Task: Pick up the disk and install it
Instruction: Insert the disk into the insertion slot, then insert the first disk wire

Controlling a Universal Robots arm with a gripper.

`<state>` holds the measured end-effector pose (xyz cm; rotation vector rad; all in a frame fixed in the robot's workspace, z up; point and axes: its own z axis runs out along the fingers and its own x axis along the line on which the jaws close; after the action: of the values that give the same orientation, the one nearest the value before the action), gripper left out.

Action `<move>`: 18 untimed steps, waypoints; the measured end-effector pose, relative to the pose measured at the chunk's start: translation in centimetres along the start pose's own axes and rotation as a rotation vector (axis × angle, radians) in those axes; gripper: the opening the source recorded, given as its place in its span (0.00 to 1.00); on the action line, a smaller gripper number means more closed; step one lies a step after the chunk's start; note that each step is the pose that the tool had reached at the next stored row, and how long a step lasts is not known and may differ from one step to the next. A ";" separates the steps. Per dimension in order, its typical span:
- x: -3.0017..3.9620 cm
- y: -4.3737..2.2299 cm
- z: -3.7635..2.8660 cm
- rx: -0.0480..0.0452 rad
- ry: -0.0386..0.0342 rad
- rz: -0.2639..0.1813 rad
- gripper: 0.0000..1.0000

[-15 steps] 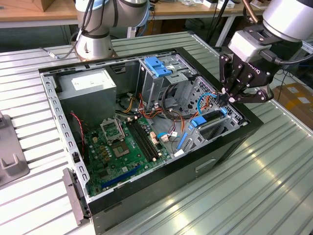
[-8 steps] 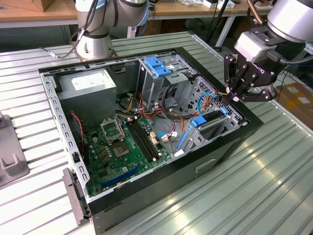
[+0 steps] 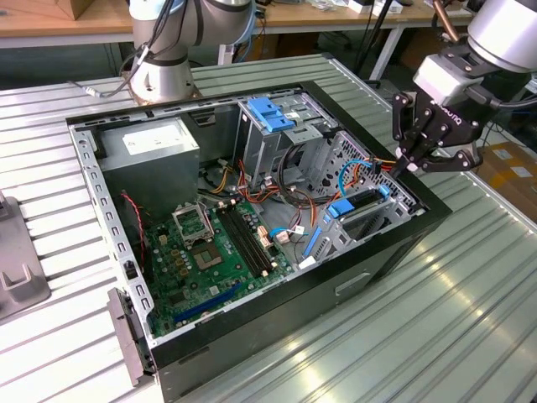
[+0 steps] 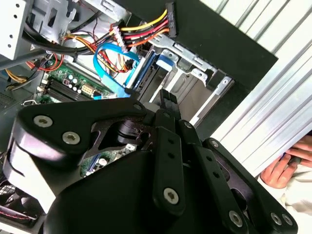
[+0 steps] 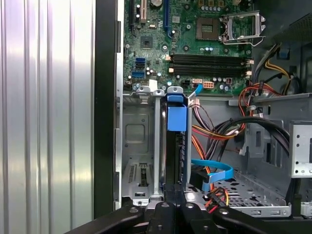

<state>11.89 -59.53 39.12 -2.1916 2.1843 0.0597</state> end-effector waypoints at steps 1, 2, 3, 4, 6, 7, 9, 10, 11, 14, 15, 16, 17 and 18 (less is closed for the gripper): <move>0.00 -0.30 0.04 -0.0003 -0.0001 0.000 0.10; 0.00 -0.42 0.05 -0.0004 -0.0001 -0.001 0.10; 0.00 -0.52 0.05 -0.0004 0.0000 -0.001 0.10; 0.00 -0.61 0.05 -0.0004 0.0000 -0.001 0.10; 0.01 -0.74 0.06 -0.0004 0.0000 -0.001 0.10; 0.01 -0.85 0.07 -0.0004 0.0000 -0.002 0.10; 0.00 -1.01 0.07 -0.0004 0.0000 -0.002 0.10; 0.00 -1.02 0.07 -0.0004 0.0000 -0.002 0.10; 0.01 -1.04 0.07 -0.0004 -0.0001 -0.002 0.10; 0.01 -1.05 0.07 -0.0004 0.0000 -0.002 0.10; 0.01 -1.05 0.07 -0.0004 0.0000 -0.002 0.10; 0.01 -1.06 0.07 -0.0004 -0.0001 -0.002 0.10; 0.01 -1.06 0.07 -0.0004 0.0000 -0.002 0.10; 0.01 -1.06 0.07 -0.0004 0.0000 -0.002 0.10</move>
<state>12.95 -59.53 39.06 -2.1937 2.1825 0.0601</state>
